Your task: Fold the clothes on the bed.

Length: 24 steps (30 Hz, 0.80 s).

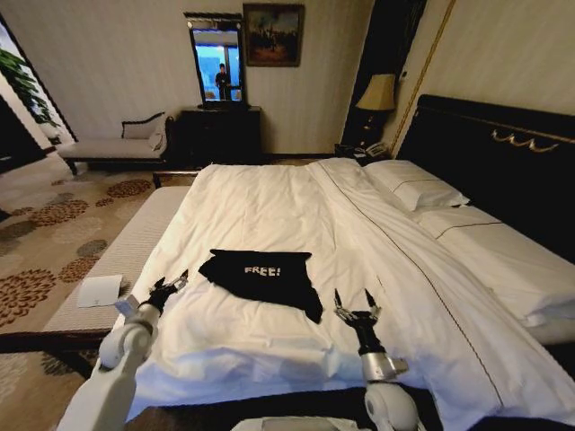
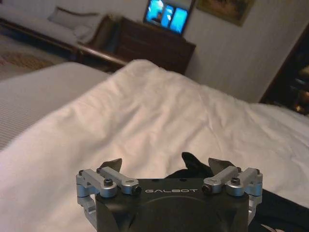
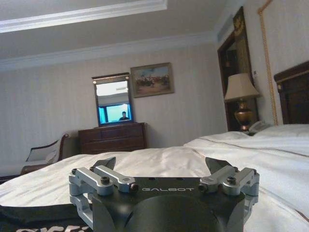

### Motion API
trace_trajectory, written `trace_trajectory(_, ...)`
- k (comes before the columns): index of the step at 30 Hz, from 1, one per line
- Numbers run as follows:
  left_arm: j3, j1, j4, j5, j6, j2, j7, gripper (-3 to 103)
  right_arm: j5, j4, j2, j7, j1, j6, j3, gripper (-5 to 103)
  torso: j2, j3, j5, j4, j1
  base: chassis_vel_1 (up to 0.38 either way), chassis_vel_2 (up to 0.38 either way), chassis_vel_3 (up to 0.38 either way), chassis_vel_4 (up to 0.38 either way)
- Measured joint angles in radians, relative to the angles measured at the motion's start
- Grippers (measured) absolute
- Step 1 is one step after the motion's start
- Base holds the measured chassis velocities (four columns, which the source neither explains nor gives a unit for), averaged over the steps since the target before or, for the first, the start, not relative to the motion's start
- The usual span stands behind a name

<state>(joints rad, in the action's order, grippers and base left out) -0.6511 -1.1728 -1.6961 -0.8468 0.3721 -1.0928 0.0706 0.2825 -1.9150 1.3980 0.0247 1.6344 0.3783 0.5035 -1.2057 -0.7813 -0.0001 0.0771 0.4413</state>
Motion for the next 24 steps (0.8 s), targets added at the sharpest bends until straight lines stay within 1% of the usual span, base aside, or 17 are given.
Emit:
trace_trajectory(2,0.063,0.083,0.078,-0.013,0.010,0.025,0.002,100,0.006,0.005,0.003,-0.003,0.011,0.008,0.005,100,0.000,0.000,-0.0001,0.0007,0.000,0.000,0.000,0.000,0.000)
trace_trajectory(3,0.063,0.083,0.078,-0.013,0.010,0.025,0.002,100,0.006,0.005,0.003,-0.003,0.011,0.008,0.005,100,0.000,0.000,-0.0001,0.0007,0.000,0.000,0.000,0.000,0.000)
trace_trajectory(7,0.184,0.217,0.211,-0.014,0.013,0.056,-0.015,100,0.009,0.019,-0.004,-0.006,0.006,0.020,0.019,100,0.000,0.000,0.0002,0.0000,0.000,0.000,0.000,0.000,0.000)
trace_trajectory(8,0.184,0.217,0.211,-0.014,0.013,0.056,-0.015,100,0.009,0.019,-0.004,-0.006,0.006,0.020,0.019,100,0.000,0.000,0.0002,0.0000,0.000,0.000,0.000,0.000,0.000)
trace_trajectory(9,0.208,0.242,0.241,-0.009,0.013,0.058,-0.019,100,0.009,0.021,-0.006,-0.007,0.001,0.020,0.020,100,0.000,0.000,0.0002,0.0001,0.000,0.000,0.000,0.000,0.000)
trace_trajectory(12,0.273,0.321,0.334,0.001,0.007,0.056,-0.030,100,0.009,0.028,-0.009,-0.011,-0.017,0.019,0.016,100,0.000,0.000,0.0001,0.0000,0.000,0.000,0.000,0.000,0.000)
trace_trajectory(13,0.273,0.321,0.334,0.001,0.007,0.056,-0.030,100,0.009,0.028,-0.009,-0.011,-0.017,0.019,0.016,100,0.000,0.000,0.0001,0.0000,0.000,0.000,0.000,0.000,0.000)
trace_trajectory(14,0.296,0.352,0.374,0.003,0.003,0.052,-0.036,100,0.009,0.032,-0.009,-0.012,-0.023,0.019,0.012,100,0.000,0.000,0.0001,0.0000,0.000,0.000,0.000,0.000,0.000)
trace_trajectory(17,0.334,0.404,0.438,0.004,0.000,0.043,-0.043,100,0.004,0.044,-0.004,-0.014,-0.035,0.017,0.001,100,0.000,0.000,0.0001,-0.0001,0.000,0.000,0.000,0.000,0.000)
trace_trajectory(19,0.375,0.459,0.501,0.004,-0.001,0.029,-0.046,102,-0.001,0.055,0.001,-0.017,-0.043,0.016,-0.011,100,0.000,0.000,0.0001,0.0000,0.000,0.000,0.000,0.000,0.000)
trace_trajectory(24,0.414,0.508,0.550,0.003,0.001,0.012,-0.049,97,-0.003,0.058,0.005,-0.018,-0.047,0.015,-0.015,100,0.000,0.000,0.0002,0.0000,0.000,0.000,0.000,0.000,0.000)
